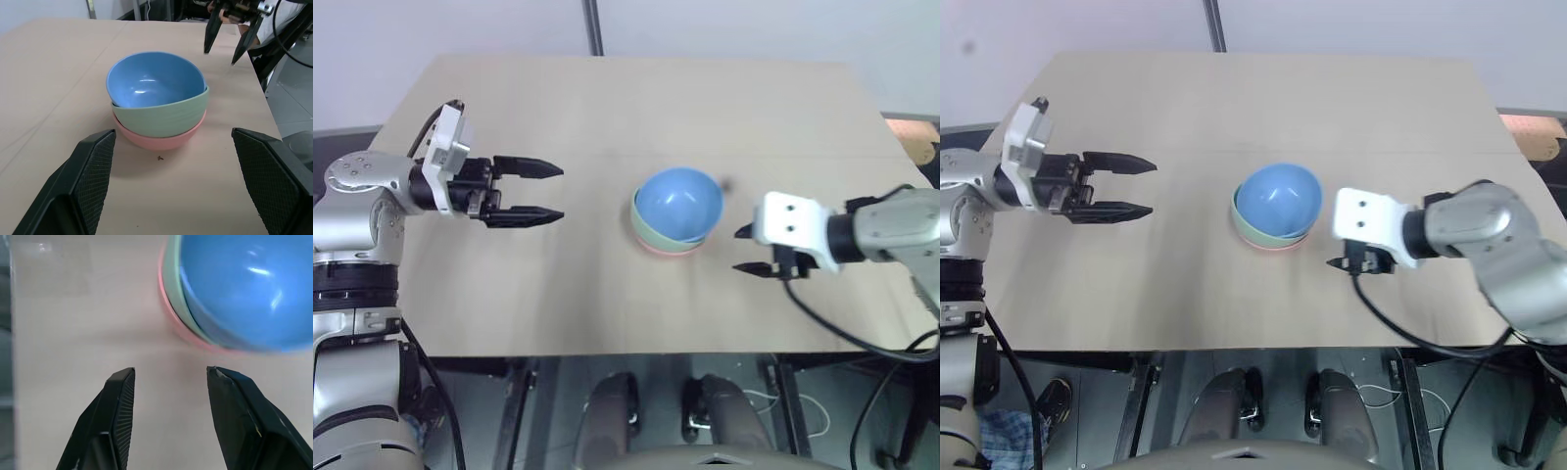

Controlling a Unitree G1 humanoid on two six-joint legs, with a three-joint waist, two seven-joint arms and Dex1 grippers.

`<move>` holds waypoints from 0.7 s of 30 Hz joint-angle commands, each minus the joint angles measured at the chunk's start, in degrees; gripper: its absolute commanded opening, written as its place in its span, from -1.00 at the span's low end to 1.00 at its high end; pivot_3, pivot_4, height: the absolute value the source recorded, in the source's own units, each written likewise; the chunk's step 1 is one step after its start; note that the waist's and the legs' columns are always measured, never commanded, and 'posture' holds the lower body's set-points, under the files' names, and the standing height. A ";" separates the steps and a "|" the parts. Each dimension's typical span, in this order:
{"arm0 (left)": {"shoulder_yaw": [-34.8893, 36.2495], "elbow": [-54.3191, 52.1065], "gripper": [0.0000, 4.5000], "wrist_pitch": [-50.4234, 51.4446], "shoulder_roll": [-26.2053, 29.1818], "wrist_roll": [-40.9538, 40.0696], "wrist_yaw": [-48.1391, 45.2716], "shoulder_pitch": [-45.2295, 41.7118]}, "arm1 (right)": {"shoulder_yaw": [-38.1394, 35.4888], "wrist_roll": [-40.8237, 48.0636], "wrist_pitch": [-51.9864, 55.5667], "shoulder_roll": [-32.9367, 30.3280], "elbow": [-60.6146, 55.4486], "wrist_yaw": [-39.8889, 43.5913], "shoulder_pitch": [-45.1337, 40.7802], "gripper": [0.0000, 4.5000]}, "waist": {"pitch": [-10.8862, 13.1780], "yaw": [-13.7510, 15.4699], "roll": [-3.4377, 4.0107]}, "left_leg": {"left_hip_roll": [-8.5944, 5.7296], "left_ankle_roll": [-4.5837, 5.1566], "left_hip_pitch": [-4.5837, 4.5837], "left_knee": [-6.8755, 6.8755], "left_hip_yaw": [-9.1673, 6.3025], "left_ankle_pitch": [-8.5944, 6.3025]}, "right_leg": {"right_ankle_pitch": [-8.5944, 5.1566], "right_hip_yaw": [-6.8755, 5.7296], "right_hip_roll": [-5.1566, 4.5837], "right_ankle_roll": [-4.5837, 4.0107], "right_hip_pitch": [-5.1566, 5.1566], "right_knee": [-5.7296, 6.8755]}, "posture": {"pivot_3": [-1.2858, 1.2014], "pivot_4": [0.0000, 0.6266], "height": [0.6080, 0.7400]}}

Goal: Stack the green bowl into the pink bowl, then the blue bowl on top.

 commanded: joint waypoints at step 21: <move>13.63 -15.20 0.78 6.77 0.48 -4.78 13.95 20.00 | -52.82 13.37 -31.34 1.18 28.82 13.87 39.03 0.14 | -0.02 1.30 -0.01 | 0.05 0.26 1.10 -0.31 0.04 -0.17 | -0.04 0.10 -0.04 0.04 0.98 -0.16 | 0.03 -0.52 1.00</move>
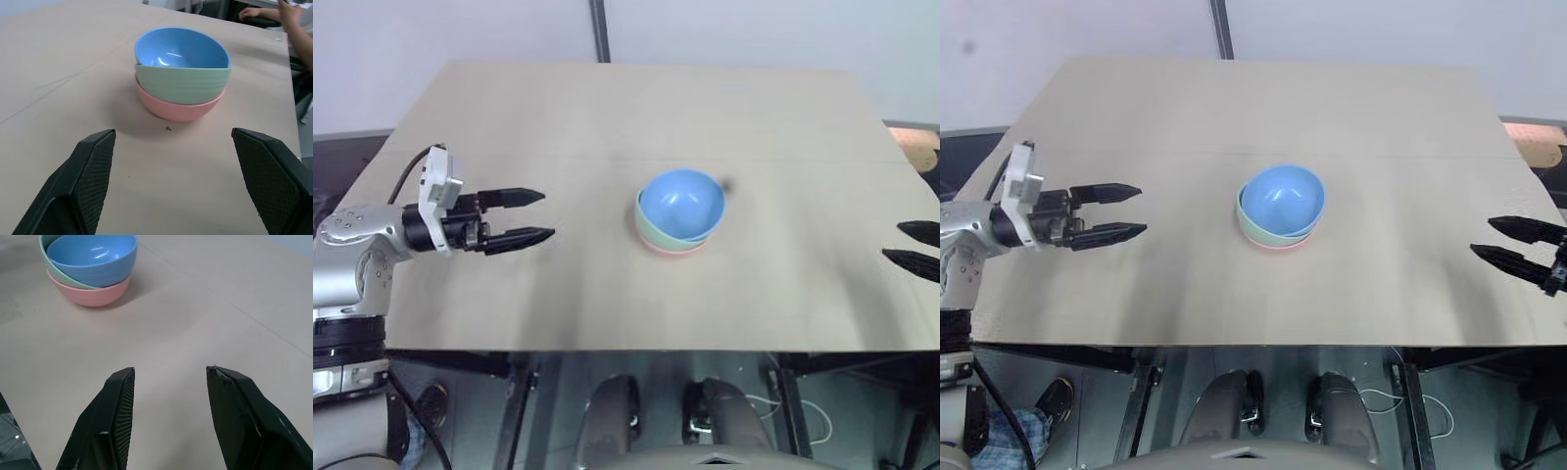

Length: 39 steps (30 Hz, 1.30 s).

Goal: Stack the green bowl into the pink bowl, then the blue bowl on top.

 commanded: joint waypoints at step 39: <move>9.88 -12.57 0.78 -0.74 -1.02 -5.20 9.76 7.78 | -4.42 9.14 -7.12 -0.77 -0.89 -2.60 4.12 0.14 | 0.00 0.17 0.02 | 0.00 0.00 0.00 -0.12 0.00 -0.02 | -0.01 0.00 -0.03 -0.01 0.00 -0.11 | 0.03 -0.52 1.00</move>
